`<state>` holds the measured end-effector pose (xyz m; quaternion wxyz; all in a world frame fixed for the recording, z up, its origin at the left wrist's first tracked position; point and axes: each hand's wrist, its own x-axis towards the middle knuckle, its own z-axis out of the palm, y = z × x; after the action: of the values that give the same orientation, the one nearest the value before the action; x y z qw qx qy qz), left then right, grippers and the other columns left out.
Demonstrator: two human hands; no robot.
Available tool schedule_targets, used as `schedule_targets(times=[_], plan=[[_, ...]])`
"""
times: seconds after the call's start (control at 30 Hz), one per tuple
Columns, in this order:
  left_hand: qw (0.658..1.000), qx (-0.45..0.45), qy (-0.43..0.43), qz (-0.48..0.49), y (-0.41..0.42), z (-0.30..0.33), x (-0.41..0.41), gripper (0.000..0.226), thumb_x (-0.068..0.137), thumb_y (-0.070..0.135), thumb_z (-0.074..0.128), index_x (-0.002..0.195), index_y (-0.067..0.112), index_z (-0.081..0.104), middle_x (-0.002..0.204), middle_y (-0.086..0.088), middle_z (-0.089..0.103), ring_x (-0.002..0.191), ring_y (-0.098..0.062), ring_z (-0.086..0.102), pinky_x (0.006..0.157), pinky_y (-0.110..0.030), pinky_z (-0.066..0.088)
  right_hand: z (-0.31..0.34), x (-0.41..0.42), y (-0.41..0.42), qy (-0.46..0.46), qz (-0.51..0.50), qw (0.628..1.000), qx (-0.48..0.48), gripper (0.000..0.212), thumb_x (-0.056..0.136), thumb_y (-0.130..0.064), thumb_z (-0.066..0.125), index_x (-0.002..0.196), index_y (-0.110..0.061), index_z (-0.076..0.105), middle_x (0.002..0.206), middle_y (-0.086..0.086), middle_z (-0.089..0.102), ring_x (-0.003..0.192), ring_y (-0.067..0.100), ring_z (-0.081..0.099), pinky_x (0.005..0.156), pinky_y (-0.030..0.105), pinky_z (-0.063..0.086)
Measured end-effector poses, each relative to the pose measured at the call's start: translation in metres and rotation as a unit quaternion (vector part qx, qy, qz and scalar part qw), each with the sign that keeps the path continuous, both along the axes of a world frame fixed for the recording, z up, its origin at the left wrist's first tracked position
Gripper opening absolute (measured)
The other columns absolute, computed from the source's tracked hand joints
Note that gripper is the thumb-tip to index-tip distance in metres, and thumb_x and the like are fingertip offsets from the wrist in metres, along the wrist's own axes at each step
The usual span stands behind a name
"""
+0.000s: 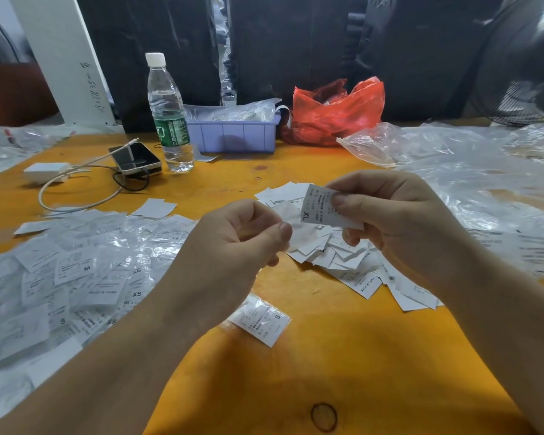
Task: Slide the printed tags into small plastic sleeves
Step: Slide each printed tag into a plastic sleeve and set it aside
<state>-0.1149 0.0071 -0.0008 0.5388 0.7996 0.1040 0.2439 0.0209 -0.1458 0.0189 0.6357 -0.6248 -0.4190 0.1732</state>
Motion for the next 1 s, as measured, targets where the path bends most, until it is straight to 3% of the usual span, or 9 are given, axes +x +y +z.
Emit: schedule_targets(times=[0.13, 0.2, 0.3, 0.43, 0.8, 1.0], plan=[[1.000, 0.002, -0.003, -0.002, -0.0002, -0.0002, 0.0006, 0.025, 0.067, 0.053, 0.063, 0.080, 0.031, 0.067, 0.076, 0.011, 0.073, 0.067, -0.006, 0.068, 0.062, -0.017, 0.055, 0.0000, -0.0016, 0.0001, -0.002, 0.000, 1.000, -0.005, 0.024, 0.089, 0.001, 0.058, 0.081, -0.013, 0.076, 0.088, 0.023, 0.066, 0.067, 0.028, 0.047, 0.052, 0.026, 0.045], [1.000, 0.005, 0.000, -0.005, -0.0007, -0.0006, 0.0007, 0.024, 0.069, 0.053, 0.063, 0.080, 0.032, 0.067, 0.077, 0.011, 0.073, 0.068, -0.006, 0.068, 0.064, -0.022, 0.054, -0.0002, -0.0016, 0.0000, -0.001, -0.007, 1.000, -0.004, 0.023, 0.089, 0.000, 0.059, 0.080, -0.013, 0.075, 0.087, 0.023, 0.066, 0.067, 0.028, 0.047, 0.053, 0.026, 0.046], [1.000, 0.002, 0.007, -0.011, -0.0015, -0.0024, 0.0012, 0.015, 0.078, 0.044, 0.066, 0.080, 0.030, 0.067, 0.076, 0.009, 0.073, 0.068, -0.007, 0.068, 0.069, -0.026, 0.055, -0.0001, -0.0005, -0.0003, 0.002, -0.017, 1.000, 0.003, 0.022, 0.089, -0.001, 0.059, 0.080, -0.014, 0.075, 0.084, 0.018, 0.068, 0.065, 0.027, 0.047, 0.053, 0.025, 0.047], [1.000, 0.010, 0.007, -0.015, -0.0022, -0.0041, 0.0015, 0.005, 0.085, 0.033, 0.068, 0.081, 0.031, 0.067, 0.075, 0.011, 0.072, 0.067, -0.006, 0.068, 0.066, -0.019, 0.057, 0.0001, 0.0001, -0.0004, 0.010, -0.020, 1.000, 0.008, 0.020, 0.088, -0.001, 0.059, 0.082, -0.012, 0.074, 0.082, 0.010, 0.070, 0.063, 0.024, 0.048, 0.052, 0.024, 0.047], [1.000, 0.014, 0.005, -0.012, -0.0033, -0.0033, 0.0004, 0.006, 0.085, 0.034, 0.067, 0.080, 0.031, 0.066, 0.077, 0.012, 0.073, 0.069, -0.006, 0.068, 0.065, -0.019, 0.056, 0.0004, -0.0006, -0.0004, -0.010, 0.002, 1.000, -0.020, 0.023, 0.088, -0.002, 0.060, 0.079, -0.015, 0.076, 0.087, 0.019, 0.068, 0.067, 0.024, 0.050, 0.054, 0.027, 0.047], [1.000, 0.004, 0.001, -0.010, -0.0033, -0.0016, 0.0001, 0.020, 0.072, 0.050, 0.062, 0.080, 0.032, 0.067, 0.080, 0.013, 0.073, 0.067, -0.004, 0.067, 0.065, -0.020, 0.057, 0.0005, -0.0007, -0.0018, -0.016, 0.028, 0.998, -0.045, 0.017, 0.089, -0.002, 0.059, 0.085, -0.008, 0.075, 0.085, 0.013, 0.071, 0.069, 0.018, 0.055, 0.054, 0.026, 0.045]])
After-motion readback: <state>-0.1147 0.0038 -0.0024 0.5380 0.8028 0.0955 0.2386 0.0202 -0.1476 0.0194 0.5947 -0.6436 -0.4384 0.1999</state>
